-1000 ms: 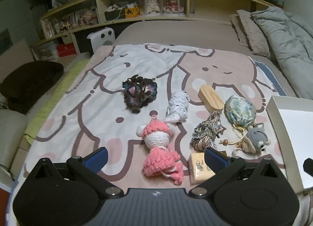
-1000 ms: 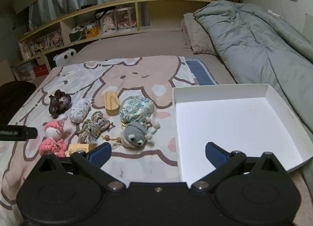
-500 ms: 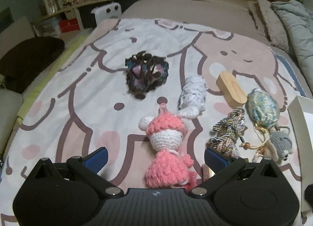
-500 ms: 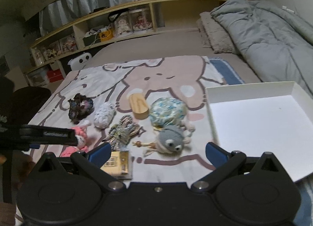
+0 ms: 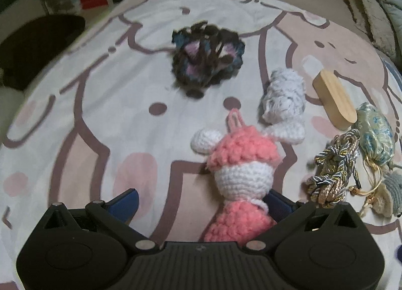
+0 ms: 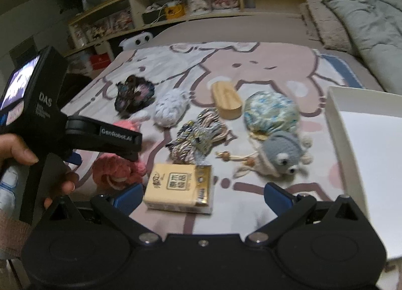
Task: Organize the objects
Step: 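Grasp the pink crochet bunny with the left tool while the right tool grasps the yellow tissue pack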
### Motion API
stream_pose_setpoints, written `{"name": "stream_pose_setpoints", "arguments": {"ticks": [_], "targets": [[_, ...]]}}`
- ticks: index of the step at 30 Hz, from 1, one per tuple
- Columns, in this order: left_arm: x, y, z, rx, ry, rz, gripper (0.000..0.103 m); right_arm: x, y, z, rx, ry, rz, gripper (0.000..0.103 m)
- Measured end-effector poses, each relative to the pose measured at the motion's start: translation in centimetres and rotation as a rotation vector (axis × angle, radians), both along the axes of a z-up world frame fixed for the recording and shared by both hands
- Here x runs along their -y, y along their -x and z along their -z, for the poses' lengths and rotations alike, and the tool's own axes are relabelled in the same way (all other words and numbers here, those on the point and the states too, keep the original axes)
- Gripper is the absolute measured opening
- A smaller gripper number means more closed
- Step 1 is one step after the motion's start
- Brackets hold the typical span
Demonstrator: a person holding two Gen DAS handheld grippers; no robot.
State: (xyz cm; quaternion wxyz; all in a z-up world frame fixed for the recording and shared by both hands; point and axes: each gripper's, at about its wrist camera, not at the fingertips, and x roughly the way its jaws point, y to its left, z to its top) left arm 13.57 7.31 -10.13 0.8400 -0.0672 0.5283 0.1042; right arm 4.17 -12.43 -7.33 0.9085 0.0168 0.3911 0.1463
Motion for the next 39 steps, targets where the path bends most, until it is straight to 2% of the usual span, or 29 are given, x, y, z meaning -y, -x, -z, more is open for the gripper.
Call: {"name": "stream_pose_setpoints", "arguments": {"ticks": [7, 11, 16, 19, 22, 24, 25, 27, 31, 39], "targets": [[0.2, 0.4, 0.7, -0.013, -0.009, -0.004, 0.103, -2.1, -1.4, 2.4, -0.048, -0.002, -0.011, 0.103], [-0.2, 0.8, 0.9, 0.015, 0.019, -0.017, 0.103, -2.3, -2.2, 3.5, -0.071, 0.019, 0.018, 0.103], [-0.8, 1.0, 0.4, 0.03, 0.066, -0.006, 0.102, -0.9, -2.7, 3.6, -0.086, -0.012, 0.073, 0.103], [-0.8, 1.2, -0.2, 0.063, 0.085, 0.005, 0.089, -0.7, -3.1, 3.5, -0.086, -0.016, 0.076, 0.103], [-0.3, 1.3, -0.6, 0.082, 0.1, 0.051, 0.071, -0.9, -3.3, 3.5, -0.093, -0.025, 0.051, 0.103], [0.0, 1.4, -0.7, 0.084, 0.131, 0.066, 0.056, -0.9, -3.5, 3.4, -0.105, -0.054, 0.045, 0.099], [0.1, 1.4, -0.7, 0.083, 0.148, 0.068, 0.052, -0.9, -3.6, 3.3, -0.118, -0.075, 0.048, 0.091], [0.2, 1.5, -0.7, 0.083, 0.181, 0.07, 0.041, -0.8, -3.8, 3.0, -0.15, -0.112, 0.067, 0.087], [0.4, 1.7, -0.7, 0.085, 0.178, 0.08, 0.041, -0.7, -4.2, 2.8, -0.199, -0.168, 0.079, 0.08], [0.2, 2.8, -1.4, 0.095, 0.186, 0.089, 0.038, -0.6, -3.9, 2.4, -0.205, -0.112, 0.028, 0.075]]}}
